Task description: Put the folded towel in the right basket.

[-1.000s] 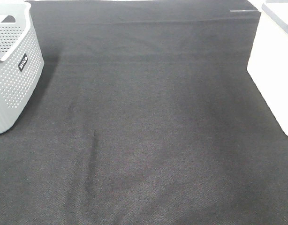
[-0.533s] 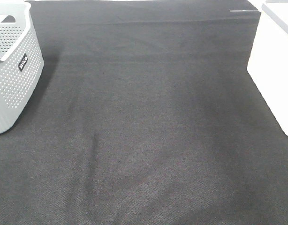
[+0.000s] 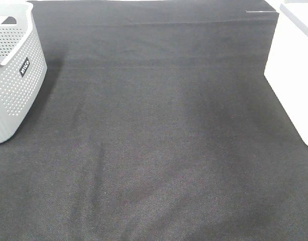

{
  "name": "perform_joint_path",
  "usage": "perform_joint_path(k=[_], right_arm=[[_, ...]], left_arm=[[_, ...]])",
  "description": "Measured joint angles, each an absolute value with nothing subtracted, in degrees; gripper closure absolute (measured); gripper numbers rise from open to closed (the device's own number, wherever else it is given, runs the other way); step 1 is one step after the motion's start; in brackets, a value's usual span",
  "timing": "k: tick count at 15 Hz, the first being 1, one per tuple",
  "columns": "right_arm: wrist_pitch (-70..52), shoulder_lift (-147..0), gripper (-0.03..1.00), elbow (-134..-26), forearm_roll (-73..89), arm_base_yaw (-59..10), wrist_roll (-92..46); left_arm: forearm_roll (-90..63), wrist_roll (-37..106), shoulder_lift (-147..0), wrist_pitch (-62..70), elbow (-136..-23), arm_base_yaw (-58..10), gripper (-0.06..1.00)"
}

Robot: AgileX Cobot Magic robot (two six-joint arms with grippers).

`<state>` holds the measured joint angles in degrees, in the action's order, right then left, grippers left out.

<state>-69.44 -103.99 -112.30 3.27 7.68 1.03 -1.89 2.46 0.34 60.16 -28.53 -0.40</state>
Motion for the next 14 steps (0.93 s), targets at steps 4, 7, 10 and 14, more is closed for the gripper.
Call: perform_joint_path(k=[4, 7, 10, 14], right_arm=[[-69.56, -99.81, 0.02, -111.55, 4.3, 2.46, -0.86], [-69.5, -96.31, 0.02, -106.74, 1.49, -4.98, 0.46], [-69.5, -90.24, 0.02, -96.94, 0.4, -6.3, 3.95], [-67.04, -72.25, 0.02, -74.66, 0.0, -6.3, 5.44]], left_arm=[[-1.89, 2.46, 0.34, 60.16, -28.53, -0.4, -0.04], [-1.89, 2.46, 0.34, 60.16, -28.53, -0.4, -0.04], [-1.89, 2.46, 0.34, 60.16, -28.53, -0.4, -0.04], [-1.89, 2.46, 0.34, 60.16, -28.53, -0.4, -0.04]])
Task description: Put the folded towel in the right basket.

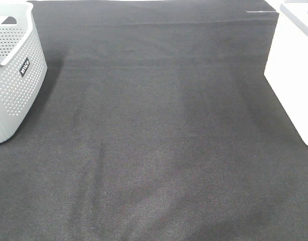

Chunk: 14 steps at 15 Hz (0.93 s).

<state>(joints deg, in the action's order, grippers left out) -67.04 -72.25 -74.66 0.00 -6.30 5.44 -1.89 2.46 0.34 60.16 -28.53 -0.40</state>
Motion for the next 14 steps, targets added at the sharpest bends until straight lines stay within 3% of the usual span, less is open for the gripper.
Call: perform_joint_path(k=[7, 14], right_arm=[[-66.12, -42.8, 0.02, -47.21, 0.86, -6.3, 5.61], [-66.23, -14.15, 0.02, -34.38, 0.92, -6.3, 0.74]], left_arm=[[-1.89, 2.46, 0.34, 60.16, -28.53, -0.4, -0.04], [-1.89, 2.46, 0.34, 60.16, -28.53, -0.4, -0.04]])
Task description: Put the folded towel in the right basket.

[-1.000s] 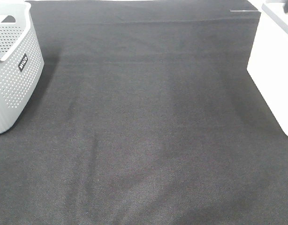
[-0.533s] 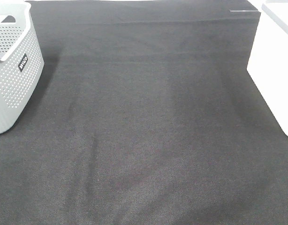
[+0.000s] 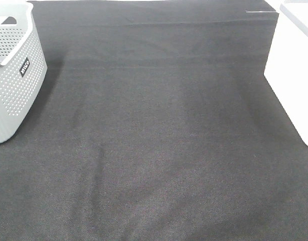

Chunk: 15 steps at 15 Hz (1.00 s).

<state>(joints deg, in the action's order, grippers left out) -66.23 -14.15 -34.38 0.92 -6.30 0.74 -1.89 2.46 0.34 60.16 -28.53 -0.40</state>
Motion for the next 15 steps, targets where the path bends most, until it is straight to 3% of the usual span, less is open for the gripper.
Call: perform_joint_path(k=[4, 15], right_arm=[[-64.86, -0.4, 0.02, -26.81, 0.92, -6.3, -1.49], [-63.37, 0.23, 0.02, -26.07, 1.38, -6.3, -2.35]], left_arm=[[-1.89, 2.46, 0.34, 60.16, -28.53, -0.4, -0.04], [-1.89, 2.46, 0.34, 60.16, -28.53, -0.4, -0.04]])
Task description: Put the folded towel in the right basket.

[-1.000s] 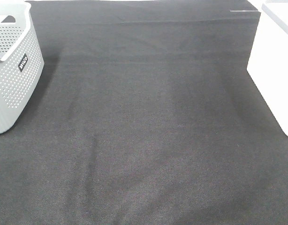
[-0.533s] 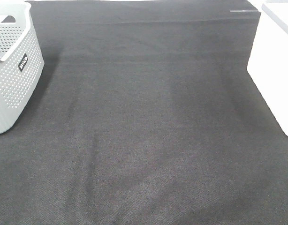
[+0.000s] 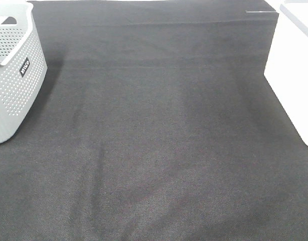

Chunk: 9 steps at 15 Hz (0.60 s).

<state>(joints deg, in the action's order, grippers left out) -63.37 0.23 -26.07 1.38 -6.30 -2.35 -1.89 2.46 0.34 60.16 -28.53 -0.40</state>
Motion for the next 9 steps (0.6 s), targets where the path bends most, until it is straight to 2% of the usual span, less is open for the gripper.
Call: perform_joint_path(k=[9], right_arm=[[-63.37, 0.23, 0.02, -26.07, 1.72, -3.15, -2.35]], left_arm=[[-1.89, 2.46, 0.34, 60.16, -28.53, -0.4, -0.04]])
